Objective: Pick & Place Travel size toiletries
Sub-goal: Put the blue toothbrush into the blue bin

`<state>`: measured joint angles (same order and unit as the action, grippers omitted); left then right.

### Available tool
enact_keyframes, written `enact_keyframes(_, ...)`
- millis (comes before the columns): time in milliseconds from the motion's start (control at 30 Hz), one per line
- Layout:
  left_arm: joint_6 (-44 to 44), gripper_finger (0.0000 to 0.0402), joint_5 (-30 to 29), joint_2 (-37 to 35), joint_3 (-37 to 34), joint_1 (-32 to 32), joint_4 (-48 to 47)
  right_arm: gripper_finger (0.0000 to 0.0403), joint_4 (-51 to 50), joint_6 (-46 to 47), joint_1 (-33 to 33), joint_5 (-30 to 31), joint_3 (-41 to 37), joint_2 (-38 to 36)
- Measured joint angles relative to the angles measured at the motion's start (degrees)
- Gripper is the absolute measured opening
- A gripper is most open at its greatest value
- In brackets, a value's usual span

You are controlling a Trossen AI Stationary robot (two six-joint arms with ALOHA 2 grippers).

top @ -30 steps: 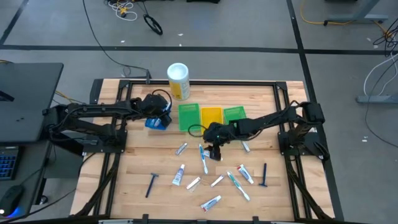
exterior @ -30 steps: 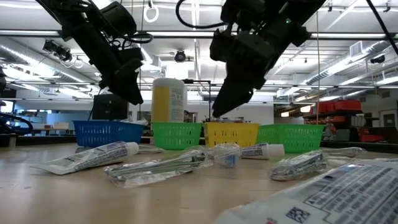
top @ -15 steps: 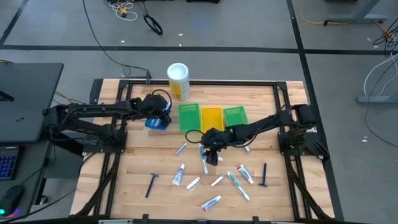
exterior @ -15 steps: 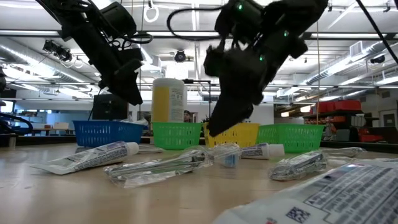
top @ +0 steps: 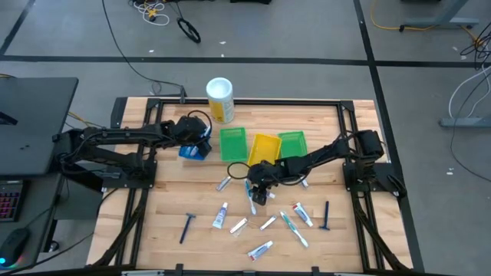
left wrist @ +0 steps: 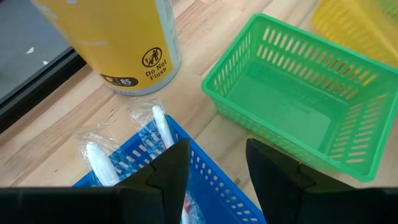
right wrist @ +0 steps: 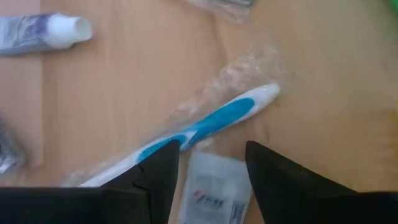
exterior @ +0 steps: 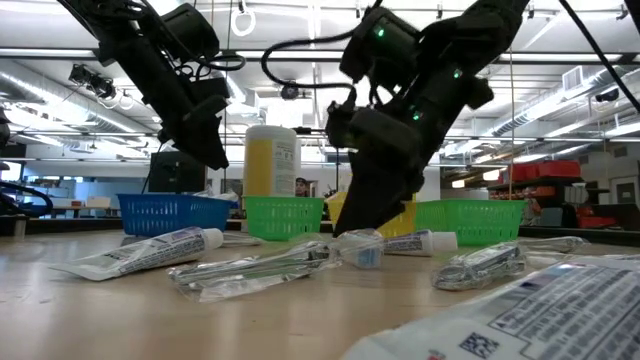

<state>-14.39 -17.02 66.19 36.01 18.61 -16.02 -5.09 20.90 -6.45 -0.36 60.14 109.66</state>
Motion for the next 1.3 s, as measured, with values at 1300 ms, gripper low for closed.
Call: enact_keyframes(1300,-1.45,0.0167,-0.31,0.00,-0.02,0.02,0.18,0.0195,-26.82,30.85,-3.12,3.18,19.87,2.25)
